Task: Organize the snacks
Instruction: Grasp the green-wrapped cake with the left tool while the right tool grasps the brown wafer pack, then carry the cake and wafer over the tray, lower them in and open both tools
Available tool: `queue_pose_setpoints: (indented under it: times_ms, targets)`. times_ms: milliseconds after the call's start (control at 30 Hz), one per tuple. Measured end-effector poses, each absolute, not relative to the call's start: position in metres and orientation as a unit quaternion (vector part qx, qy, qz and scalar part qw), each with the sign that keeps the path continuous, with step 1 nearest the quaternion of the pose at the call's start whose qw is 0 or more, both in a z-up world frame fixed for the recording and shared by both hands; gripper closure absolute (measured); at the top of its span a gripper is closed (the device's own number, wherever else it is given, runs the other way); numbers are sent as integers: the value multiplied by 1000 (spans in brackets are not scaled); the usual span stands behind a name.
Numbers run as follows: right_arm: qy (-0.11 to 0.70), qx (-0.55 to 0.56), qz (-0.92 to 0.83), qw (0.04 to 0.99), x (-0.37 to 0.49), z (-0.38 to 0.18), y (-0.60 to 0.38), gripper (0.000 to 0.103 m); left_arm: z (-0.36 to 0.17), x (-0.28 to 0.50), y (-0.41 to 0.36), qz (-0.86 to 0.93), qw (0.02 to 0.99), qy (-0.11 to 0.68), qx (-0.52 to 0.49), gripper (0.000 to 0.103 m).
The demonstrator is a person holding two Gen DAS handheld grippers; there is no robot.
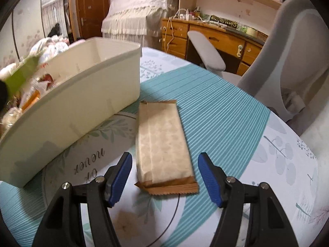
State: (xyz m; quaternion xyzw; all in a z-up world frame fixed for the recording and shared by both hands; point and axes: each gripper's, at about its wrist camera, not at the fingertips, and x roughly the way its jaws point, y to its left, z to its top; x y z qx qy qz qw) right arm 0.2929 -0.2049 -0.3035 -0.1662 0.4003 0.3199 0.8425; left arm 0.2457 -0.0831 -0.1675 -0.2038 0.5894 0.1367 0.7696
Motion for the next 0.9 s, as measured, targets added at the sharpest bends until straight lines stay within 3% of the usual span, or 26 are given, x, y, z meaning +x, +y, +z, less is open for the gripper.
queue_pose_setpoints:
  times_ms: [200, 400, 633, 900]
  targets:
    - [412, -188, 302, 839, 292, -309, -194, 38, -158, 234, -62, 141, 775, 573, -228, 67]
    - [440, -183, 284, 832, 292, -308, -190, 47, -149, 220, -46, 144, 772, 570, -242, 67]
    - [489, -178, 252, 816, 285, -305, -189, 47, -137, 203, -33, 135, 772, 570, -247, 67]
    - [573, -83, 206, 789, 265, -297, -210, 47, -123, 184, -18, 86, 782, 579, -214, 67]
